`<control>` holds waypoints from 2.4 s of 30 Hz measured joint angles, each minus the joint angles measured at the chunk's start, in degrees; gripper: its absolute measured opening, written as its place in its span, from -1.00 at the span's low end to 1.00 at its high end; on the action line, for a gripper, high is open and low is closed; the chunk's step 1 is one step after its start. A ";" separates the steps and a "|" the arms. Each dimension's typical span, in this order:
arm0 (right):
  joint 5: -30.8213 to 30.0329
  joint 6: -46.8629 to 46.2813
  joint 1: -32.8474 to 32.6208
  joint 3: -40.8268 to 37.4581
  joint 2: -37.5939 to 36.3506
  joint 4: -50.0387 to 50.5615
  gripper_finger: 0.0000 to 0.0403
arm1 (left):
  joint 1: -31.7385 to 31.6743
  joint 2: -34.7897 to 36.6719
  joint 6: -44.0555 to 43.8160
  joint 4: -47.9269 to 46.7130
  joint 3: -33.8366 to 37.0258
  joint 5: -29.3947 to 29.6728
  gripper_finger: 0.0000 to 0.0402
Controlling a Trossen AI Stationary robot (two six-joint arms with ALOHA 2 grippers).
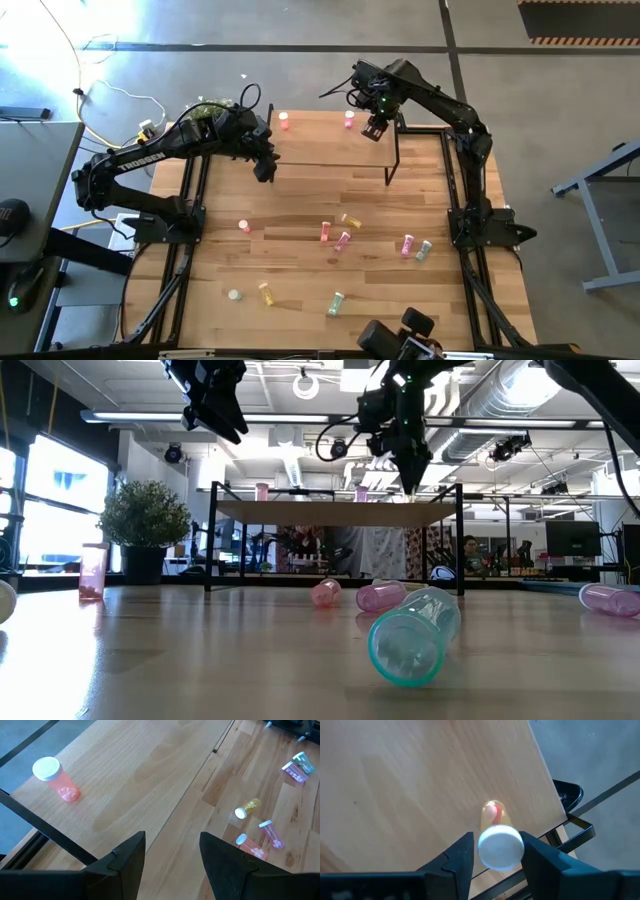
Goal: Pick and place medicine bottles onto shelf by color
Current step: Put the bottom right yellow pill bottle on the shelf, then put the bottom left blue pill bottle on the shelf
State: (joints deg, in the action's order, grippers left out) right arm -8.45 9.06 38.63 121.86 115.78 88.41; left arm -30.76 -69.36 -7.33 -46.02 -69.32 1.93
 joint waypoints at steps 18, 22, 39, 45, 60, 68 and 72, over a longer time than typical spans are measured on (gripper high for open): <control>-1.20 0.42 1.18 0.02 -0.10 -1.53 -0.26 | 0.00 0.00 -0.02 0.00 0.00 0.00 -0.11; -1.82 0.44 1.27 0.07 -0.14 -2.07 -0.26 | 0.00 0.00 -0.02 0.00 0.00 -0.01 -0.11; -0.53 0.22 1.27 0.11 -0.16 -0.99 -0.26 | 0.00 0.00 0.00 0.00 0.00 0.00 -0.11; -0.89 0.00 1.33 0.13 -0.19 -1.72 -0.26 | 0.00 0.00 0.00 0.00 0.00 0.00 -0.11; 0.50 -2.78 2.20 11.70 -0.27 0.98 -0.26 | -0.02 0.00 0.02 -0.46 0.00 -0.40 -0.11; 4.45 -7.16 0.87 12.63 -2.81 1.58 -0.26 | 0.00 0.00 0.04 -2.67 0.00 -4.14 -0.11; 7.59 -10.54 -1.24 13.14 -4.84 1.50 -0.26 | 0.43 0.04 0.04 -6.53 0.00 -4.29 -0.11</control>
State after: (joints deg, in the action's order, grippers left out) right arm -0.85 -1.48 37.39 135.00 110.93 89.91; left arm -30.34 -69.32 -7.29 -52.55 -69.32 -2.36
